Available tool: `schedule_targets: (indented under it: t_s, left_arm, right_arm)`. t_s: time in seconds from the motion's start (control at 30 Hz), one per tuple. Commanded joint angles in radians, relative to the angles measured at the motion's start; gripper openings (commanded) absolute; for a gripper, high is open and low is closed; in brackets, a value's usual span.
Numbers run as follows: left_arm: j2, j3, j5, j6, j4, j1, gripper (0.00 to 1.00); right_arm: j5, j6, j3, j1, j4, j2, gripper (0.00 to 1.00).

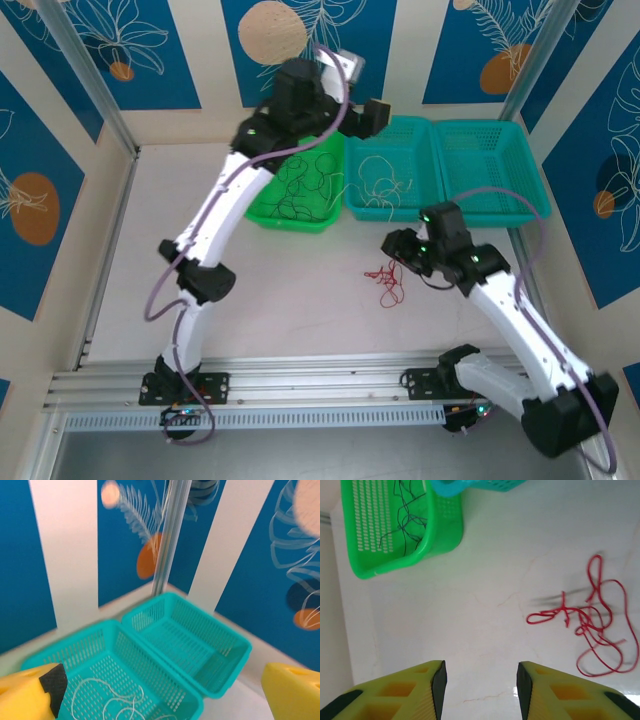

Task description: Untangle the cables

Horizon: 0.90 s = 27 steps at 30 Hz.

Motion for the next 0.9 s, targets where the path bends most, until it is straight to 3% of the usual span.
schedule_targets:
  t_s: [0.0, 0.13, 0.33, 0.53, 0.73, 0.87]
  left_arm:
    - [-0.092, -0.015, 0.004, 0.034, -0.150, 0.008, 0.99]
    - [-0.204, -0.088, 0.014, 0.077, -0.267, 0.007, 0.96]
    - [-0.661, -0.772, -0.020, 0.151, 0.055, 0.007, 0.96]
    - [-0.983, -1.166, -0.061, 0.132, 0.163, 0.007, 0.97]
    - [-1.236, -1.474, -0.169, 0.096, 0.177, 0.009, 0.97]
    - [-1.330, -1.586, -0.218, 0.085, 0.129, 0.010, 0.98]
  right_arm:
    - [0.171, -0.015, 0.152, 0.069, 0.003, 0.151, 0.43]
    - [0.240, -0.039, 0.301, 0.085, 0.011, 0.349, 0.42]
    - [0.221, -0.099, 0.476, 0.026, 0.056, 0.577, 0.42]
    - [0.074, -0.047, 0.639, -0.055, 0.067, 0.785, 0.42]
    - [0.146, -0.113, 0.873, -0.007, -0.052, 0.974, 0.42]
    - [0.176, -0.110, 0.922, 0.009, -0.077, 1.035, 0.41]
